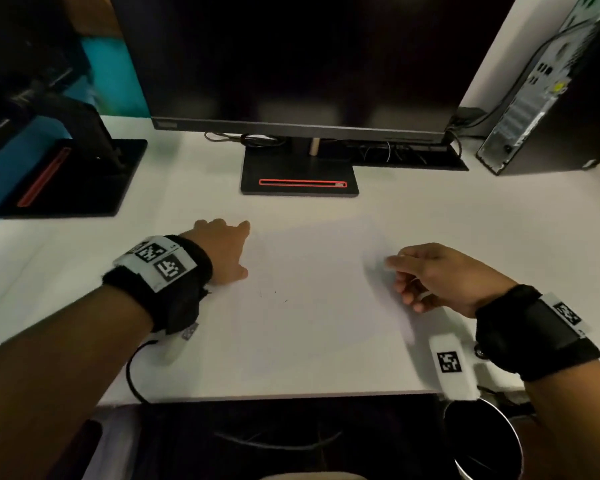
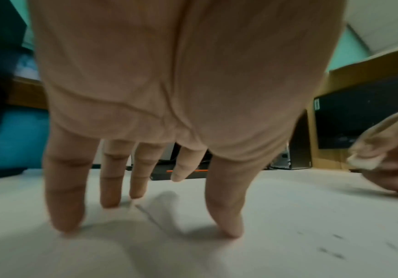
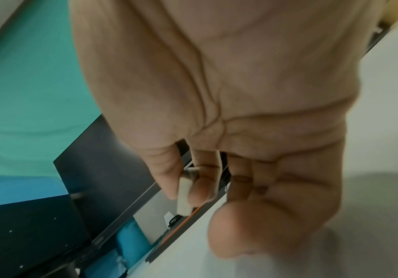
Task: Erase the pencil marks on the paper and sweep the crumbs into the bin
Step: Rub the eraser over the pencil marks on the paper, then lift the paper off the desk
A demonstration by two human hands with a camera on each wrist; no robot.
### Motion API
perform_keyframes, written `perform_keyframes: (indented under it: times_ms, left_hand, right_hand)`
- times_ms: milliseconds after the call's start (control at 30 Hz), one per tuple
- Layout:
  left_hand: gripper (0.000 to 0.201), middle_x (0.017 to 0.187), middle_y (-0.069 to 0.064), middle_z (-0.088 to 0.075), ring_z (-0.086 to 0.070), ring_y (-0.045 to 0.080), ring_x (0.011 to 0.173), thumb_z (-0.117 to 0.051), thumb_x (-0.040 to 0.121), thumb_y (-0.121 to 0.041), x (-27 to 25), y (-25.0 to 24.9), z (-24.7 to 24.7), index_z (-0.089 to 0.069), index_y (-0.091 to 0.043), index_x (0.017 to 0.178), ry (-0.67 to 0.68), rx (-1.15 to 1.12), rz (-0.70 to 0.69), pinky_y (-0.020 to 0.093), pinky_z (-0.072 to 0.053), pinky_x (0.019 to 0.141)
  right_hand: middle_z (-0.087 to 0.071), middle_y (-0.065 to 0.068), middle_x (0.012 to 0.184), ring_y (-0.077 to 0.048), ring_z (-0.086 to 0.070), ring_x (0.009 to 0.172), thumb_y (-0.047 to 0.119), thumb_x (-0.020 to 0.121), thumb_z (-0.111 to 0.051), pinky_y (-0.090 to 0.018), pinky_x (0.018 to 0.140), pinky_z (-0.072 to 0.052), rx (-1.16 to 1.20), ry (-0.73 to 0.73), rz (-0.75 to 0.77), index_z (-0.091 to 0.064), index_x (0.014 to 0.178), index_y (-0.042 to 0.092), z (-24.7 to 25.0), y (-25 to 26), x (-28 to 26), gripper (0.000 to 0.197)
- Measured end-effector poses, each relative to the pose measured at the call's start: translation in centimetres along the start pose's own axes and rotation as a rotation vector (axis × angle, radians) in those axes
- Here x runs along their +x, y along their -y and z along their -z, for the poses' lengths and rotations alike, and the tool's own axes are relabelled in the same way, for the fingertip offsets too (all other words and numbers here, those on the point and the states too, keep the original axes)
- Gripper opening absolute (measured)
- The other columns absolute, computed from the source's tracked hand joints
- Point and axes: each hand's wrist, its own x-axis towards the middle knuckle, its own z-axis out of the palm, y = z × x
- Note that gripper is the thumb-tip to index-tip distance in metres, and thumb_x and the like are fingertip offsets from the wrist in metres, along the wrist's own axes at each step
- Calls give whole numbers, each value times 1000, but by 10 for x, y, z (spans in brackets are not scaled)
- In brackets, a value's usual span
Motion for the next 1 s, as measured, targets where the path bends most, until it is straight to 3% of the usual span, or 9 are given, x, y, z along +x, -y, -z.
perform_keyframes:
  times_ms: [133,300,433,600,667,733,800,867,1000]
  left_hand:
    - [66,115,4,-53,-56,25,102,-74,83,-42,10,-4,7,-41,-14,133,0,-22,26,33,-45,80]
    - [51,121,0,-59,-56,19,98,-74,84,-25,13,3,10,-52,-22,129,-56,-266,40,29,-47,84]
    - [20,119,0,-60,-62,20,97,-69,90,-20,6,6,22,-64,-26,109,-239,-551,-9,35,-54,87]
    - [14,94,-4,-67,-66,17,82,-69,91,-15,-14,-5,54,-65,-29,91,-600,-798,-176,38,-60,74]
    - [13,90,-9,-68,-65,12,84,-71,90,-17,-19,-10,64,-67,-30,89,-638,-813,-246,33,-57,78]
    - [12,89,-10,-68,-64,8,85,-71,90,-18,-22,-17,70,-68,-29,89,-656,-809,-302,26,-53,77]
    - [10,90,-10,-68,-64,6,85,-71,90,-18,-24,-23,75,-68,-27,90,-692,-804,-335,15,-49,69]
    - [8,91,-13,-67,-63,2,85,-71,90,-18,-23,-27,79,-68,-25,94,-732,-827,-338,6,-46,58]
    - [17,101,-13,-67,-64,7,93,-73,88,-17,-18,-33,85,-66,-22,104,-796,-904,-362,11,-52,65]
  right_hand:
    - [-62,-8,70,-22,-55,58,32,101,-64,-32,55,-48,73,-46,27,-56,73,12,7,-10,-3,35]
    - [-60,-8,65,-26,-53,61,32,102,-63,-35,57,-46,89,-77,84,-57,73,10,13,-16,-3,37]
    - [-60,-3,74,-21,-56,69,41,99,-66,-36,68,-52,38,-137,190,-60,70,15,24,-13,-2,40]
    - [-71,-5,91,-6,-60,76,50,94,-68,-32,84,-46,-6,-275,376,-76,85,16,46,3,3,37]
    - [-72,3,115,1,-64,104,43,95,-70,-32,100,-44,96,-373,444,-81,91,17,56,13,10,28]
    - [-58,8,136,0,-45,136,38,96,-71,-34,109,-34,130,-491,505,-83,98,16,66,20,14,25]
    - [-62,11,135,-2,-49,134,39,95,-71,-35,107,-38,136,-511,567,-83,103,15,72,25,14,27]
    - [-77,8,118,-9,-68,114,44,91,-72,-39,102,-51,175,-498,616,-83,102,21,75,24,13,28]
    - [-81,3,106,-17,-74,101,34,94,-72,-37,93,-57,189,-524,694,-83,103,18,78,24,6,22]
